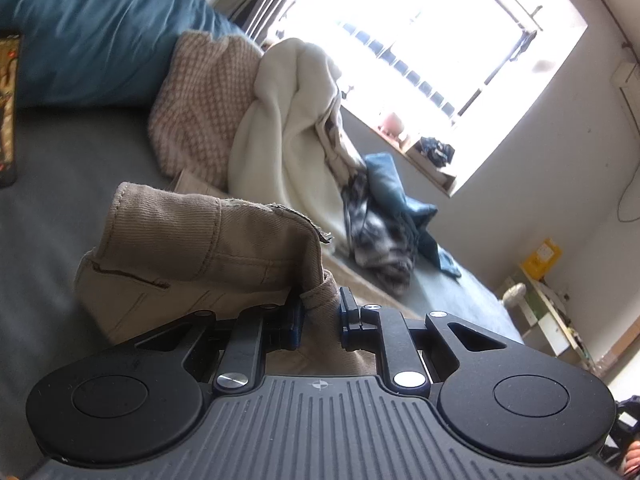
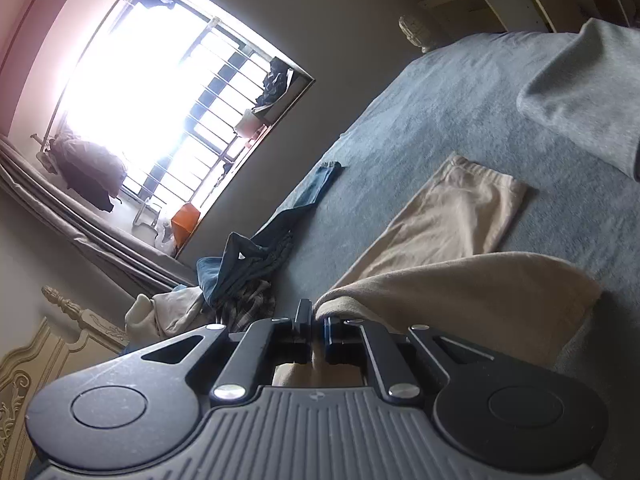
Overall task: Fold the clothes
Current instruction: 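Lift the beige trousers off the blanket with both grippers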
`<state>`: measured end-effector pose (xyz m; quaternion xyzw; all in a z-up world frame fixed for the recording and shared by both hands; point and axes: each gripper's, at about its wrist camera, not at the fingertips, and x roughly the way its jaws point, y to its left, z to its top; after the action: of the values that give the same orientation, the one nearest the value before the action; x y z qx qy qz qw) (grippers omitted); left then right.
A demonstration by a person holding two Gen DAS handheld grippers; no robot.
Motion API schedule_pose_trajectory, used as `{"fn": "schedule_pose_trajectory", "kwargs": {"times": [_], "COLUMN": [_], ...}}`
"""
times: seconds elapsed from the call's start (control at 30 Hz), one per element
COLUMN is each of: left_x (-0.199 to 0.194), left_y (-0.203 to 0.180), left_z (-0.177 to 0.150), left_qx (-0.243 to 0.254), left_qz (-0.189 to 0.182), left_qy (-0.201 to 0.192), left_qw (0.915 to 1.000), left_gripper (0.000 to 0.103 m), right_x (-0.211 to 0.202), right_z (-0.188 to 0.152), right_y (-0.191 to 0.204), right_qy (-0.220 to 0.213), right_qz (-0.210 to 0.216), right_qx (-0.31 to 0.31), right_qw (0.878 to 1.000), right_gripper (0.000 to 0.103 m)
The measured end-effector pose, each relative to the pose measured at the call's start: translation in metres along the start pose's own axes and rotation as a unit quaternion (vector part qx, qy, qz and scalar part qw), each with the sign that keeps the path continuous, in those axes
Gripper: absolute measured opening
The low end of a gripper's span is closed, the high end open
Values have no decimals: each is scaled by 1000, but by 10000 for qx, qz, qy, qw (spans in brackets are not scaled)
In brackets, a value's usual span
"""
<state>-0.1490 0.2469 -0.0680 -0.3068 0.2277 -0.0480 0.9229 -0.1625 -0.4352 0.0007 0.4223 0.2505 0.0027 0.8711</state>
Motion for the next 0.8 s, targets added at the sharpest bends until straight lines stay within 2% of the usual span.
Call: {"fn": "schedule_pose_trajectory", "kwargs": {"times": [0.23,0.43,0.53,0.6,0.63,0.7,0.73,0.77,0.8], "left_x": [46,95,134,160,171,185,187,185,181], "left_y": [2,6,20,30,36,49,55,59,62], "left_z": [21,37,42,45,45,46,47,49,51], "left_qx": [52,300,226,154,33,-358,-624,-845,-1046], "left_qz": [23,192,276,324,320,228,125,34,-53], "left_qy": [-78,-48,345,628,792,1038,1067,1037,981], "left_qw": [10000,9994,9988,9974,9963,9937,9922,9910,9897], "left_gripper": [16,16,19,24,32,36,44,53,57], "right_x": [52,118,162,200,217,247,258,262,263], "right_z": [34,58,63,62,59,50,42,34,26], "right_y": [38,61,62,50,42,23,15,11,9], "right_qy": [-109,-62,-53,182,345,769,992,1100,1166], "right_qz": [-71,-272,-393,-539,-751,-1096,-1246,-1301,-1259], "right_qx": [-431,-844,-958,-803,-642,-216,-34,-12,-97], "right_qw": [9990,9960,9946,9951,9945,9908,9872,9854,9851], "right_gripper": [6,6,6,7,9,27,41,43,43]}}
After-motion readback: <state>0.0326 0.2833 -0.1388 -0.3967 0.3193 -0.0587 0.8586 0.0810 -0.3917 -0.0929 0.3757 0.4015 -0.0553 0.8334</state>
